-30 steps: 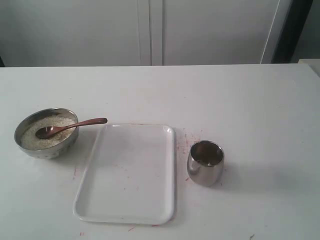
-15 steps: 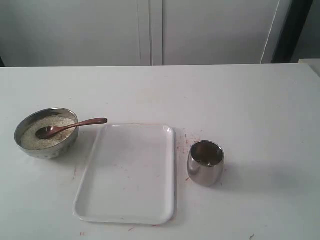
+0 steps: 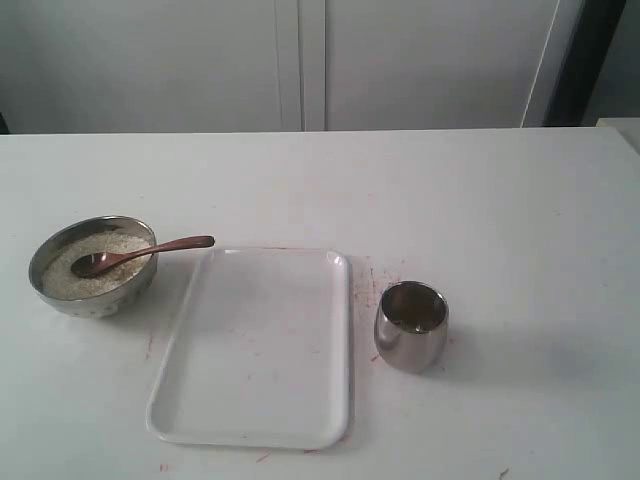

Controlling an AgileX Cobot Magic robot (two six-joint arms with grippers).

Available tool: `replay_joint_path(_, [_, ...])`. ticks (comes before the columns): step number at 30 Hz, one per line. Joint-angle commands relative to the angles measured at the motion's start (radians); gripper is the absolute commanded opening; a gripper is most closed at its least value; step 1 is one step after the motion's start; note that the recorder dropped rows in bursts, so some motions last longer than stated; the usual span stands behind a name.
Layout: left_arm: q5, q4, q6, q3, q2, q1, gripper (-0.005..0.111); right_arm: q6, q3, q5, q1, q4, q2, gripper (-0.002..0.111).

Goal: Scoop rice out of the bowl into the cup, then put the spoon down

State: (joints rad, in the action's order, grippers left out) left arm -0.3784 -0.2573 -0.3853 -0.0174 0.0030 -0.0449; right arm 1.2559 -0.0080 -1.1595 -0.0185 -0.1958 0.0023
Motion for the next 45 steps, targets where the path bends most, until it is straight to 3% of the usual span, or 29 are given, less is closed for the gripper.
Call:
replay_joint_path(1, [-0.003,-0.011,-0.004,0.005,-0.003,0.002,0.014,0.034,-0.129,0.121,0.011,-0.243,-0.002,0.000])
replay_joint_path(5, [-0.003,-0.011,-0.004,0.005,-0.003,0.002,0.014,0.327,-0.430,0.498,0.011,-0.701,-0.002,0.000])
replay_joint_path(13, [-0.003,-0.011,-0.004,0.005,-0.003,0.002,0.014,0.595,-0.824,0.782,0.011,-1.053,0.009,0.000])
replay_joint_path(21, [-0.003,-0.011,-0.004,0.005,-0.003,0.002,0.014,0.847,-1.066,0.823,0.011,-1.336,0.143,0.000])
replay_joint_path(30, [-0.003,-0.011,-0.004,0.005,-0.003,0.002,0.014,0.849,-1.258,0.797,0.045,-1.432,0.342,0.000])
replay_joint_path(40, [-0.003,-0.011,-0.004,0.005,-0.003,0.002,0.014,0.849,-1.277,0.514,0.058,-1.455,0.545,0.000])
replay_joint_path(45, [-0.003,-0.011,-0.004,0.005,-0.003,0.002,0.014,0.849,-1.277,0.476,0.058,-1.480,0.632,0.000])
